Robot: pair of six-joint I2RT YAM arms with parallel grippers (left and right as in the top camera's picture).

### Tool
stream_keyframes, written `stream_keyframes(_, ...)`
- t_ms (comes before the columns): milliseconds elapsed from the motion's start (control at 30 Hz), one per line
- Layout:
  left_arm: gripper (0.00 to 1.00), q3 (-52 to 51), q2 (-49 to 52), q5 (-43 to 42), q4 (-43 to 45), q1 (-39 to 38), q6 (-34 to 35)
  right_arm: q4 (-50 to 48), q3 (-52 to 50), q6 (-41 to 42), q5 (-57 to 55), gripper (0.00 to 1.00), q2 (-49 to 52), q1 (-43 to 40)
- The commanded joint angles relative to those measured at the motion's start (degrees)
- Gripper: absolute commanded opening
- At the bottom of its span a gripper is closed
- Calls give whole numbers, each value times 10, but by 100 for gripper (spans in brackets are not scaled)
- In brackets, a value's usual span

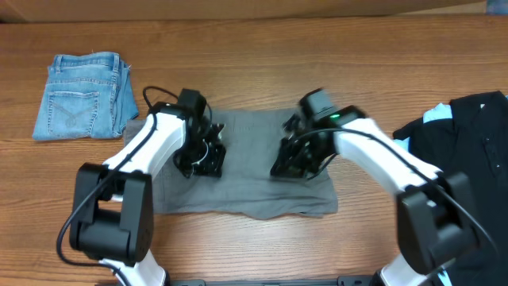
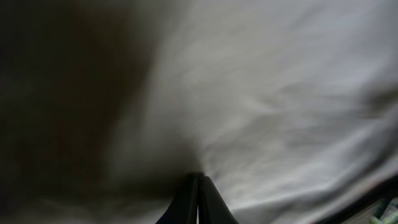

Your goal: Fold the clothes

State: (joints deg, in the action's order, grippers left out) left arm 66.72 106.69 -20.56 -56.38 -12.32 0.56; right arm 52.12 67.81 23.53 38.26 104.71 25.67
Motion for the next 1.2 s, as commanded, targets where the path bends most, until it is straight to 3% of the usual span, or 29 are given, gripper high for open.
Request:
stream_keyframes(0, 6, -22, 17, 68, -4, 11, 30, 5, -4, 25, -22, 10, 43, -1)
stream_keyframes(267, 6, -33, 16, 181, -58, 98, 66, 64, -4, 22, -39, 5, 102, -36)
stream_keyframes(633, 7, 2, 3, 157, -67, 237, 56, 125, -8, 20, -128, 4, 101, -96)
stream_keyframes(867, 13, 78, -37, 28, -92, 221, -2, 95, 6, -31, -61, 5, 40, -136)
stream_keyframes(1167, 30, 116, -90, 15, -47, 136, -43, -86, 27, -42, -5, 11, -45, -123)
